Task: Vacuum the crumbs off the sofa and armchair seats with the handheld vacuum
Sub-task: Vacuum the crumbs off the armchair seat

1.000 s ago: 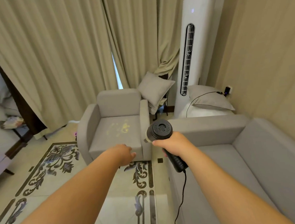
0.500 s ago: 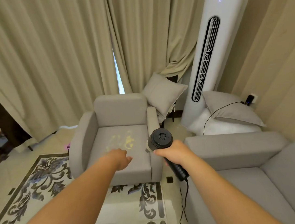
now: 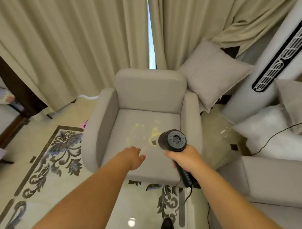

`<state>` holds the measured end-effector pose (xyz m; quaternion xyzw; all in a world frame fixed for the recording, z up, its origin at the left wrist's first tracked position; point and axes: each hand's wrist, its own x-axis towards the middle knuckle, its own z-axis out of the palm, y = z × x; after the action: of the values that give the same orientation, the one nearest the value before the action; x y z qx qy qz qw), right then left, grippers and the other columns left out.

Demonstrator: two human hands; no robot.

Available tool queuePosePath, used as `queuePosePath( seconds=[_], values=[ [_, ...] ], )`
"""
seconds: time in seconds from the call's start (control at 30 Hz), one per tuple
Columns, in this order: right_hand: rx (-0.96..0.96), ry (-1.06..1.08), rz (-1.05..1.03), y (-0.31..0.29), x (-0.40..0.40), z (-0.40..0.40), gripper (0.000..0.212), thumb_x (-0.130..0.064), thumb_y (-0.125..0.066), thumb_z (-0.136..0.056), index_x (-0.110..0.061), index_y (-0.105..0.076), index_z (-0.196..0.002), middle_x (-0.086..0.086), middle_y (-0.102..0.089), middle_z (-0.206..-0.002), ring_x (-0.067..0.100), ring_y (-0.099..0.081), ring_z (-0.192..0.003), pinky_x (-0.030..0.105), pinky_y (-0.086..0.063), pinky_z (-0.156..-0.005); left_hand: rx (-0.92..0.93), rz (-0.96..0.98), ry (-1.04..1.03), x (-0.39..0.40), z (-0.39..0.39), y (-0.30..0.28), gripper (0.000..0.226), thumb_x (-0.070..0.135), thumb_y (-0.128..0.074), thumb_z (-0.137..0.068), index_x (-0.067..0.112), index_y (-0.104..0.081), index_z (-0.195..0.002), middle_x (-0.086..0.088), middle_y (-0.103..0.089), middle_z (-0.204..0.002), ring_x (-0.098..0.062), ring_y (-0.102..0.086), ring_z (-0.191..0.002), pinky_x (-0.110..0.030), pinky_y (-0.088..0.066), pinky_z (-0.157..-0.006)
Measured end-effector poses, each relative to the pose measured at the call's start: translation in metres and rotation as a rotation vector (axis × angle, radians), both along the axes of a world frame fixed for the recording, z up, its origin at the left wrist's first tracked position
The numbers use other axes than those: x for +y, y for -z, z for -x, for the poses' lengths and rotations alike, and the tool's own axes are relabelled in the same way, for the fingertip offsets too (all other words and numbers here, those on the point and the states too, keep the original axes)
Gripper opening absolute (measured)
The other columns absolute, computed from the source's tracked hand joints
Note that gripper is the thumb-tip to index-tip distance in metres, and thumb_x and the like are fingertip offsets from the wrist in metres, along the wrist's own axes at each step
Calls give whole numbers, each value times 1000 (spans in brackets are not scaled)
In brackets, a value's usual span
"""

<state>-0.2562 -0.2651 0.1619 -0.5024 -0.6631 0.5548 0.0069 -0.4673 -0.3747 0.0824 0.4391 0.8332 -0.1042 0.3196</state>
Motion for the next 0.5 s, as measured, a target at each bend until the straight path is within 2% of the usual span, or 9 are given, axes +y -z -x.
queuePosePath(
  seconds=[0.07,0.17,0.23,0.3,0.4,0.5],
  values=[
    [-12,13,40,39,20,39,23,-38,-85,-81,-21,-75,-91,6,-79,-75,27,-79,-77,43,-62,-83,-34,22,-38,12,33,39,66,56,-27,-108,16,-30,-161,-9,-30,-165,-34,-33,-149,-49,-30,-121],
    [-40,65,88,98,42,90,23,-36,-86,-82,-18,-75,-92,4,-77,-72,20,-76,-68,37,-61,-74,-71,68,-83,22,81,102,66,55,-27,-108,16,-28,-161,-9,-27,-166,-33,-30,-150,-50,-29,-121],
    [-55,118,134,148,56,127,22,-29,-86,-82,-14,-76,-93,5,-76,-71,21,-75,-66,38,-62,-73,-71,126,-80,29,116,156,67,56,-27,-108,17,-25,-162,-8,-22,-168,-33,-27,-151,-50,-28,-122],
    [-81,130,123,188,66,153,19,-26,-85,-81,-16,-76,-93,5,-77,-70,24,-77,-71,40,-62,-75,-102,169,-93,37,137,202,67,56,-26,-108,17,-24,-162,-7,-21,-169,-32,-25,-152,-50,-28,-122],
    [-55,180,102,242,87,197,13,-23,-84,-82,-17,-75,-90,10,-77,-74,29,-75,-77,34,-56,-70,-80,173,-51,61,170,266,66,56,-25,-107,19,-25,-162,-7,-21,-169,-31,-23,-153,-50,-28,-122],
    [-38,229,73,286,104,236,11,-22,-82,-84,-14,-75,-88,14,-77,-82,27,-71,-78,29,-53,-65,-88,152,-48,80,192,317,65,55,-25,-108,25,-15,-164,-4,-8,-172,-30,-11,-157,-52,-21,-125]
  ],
)
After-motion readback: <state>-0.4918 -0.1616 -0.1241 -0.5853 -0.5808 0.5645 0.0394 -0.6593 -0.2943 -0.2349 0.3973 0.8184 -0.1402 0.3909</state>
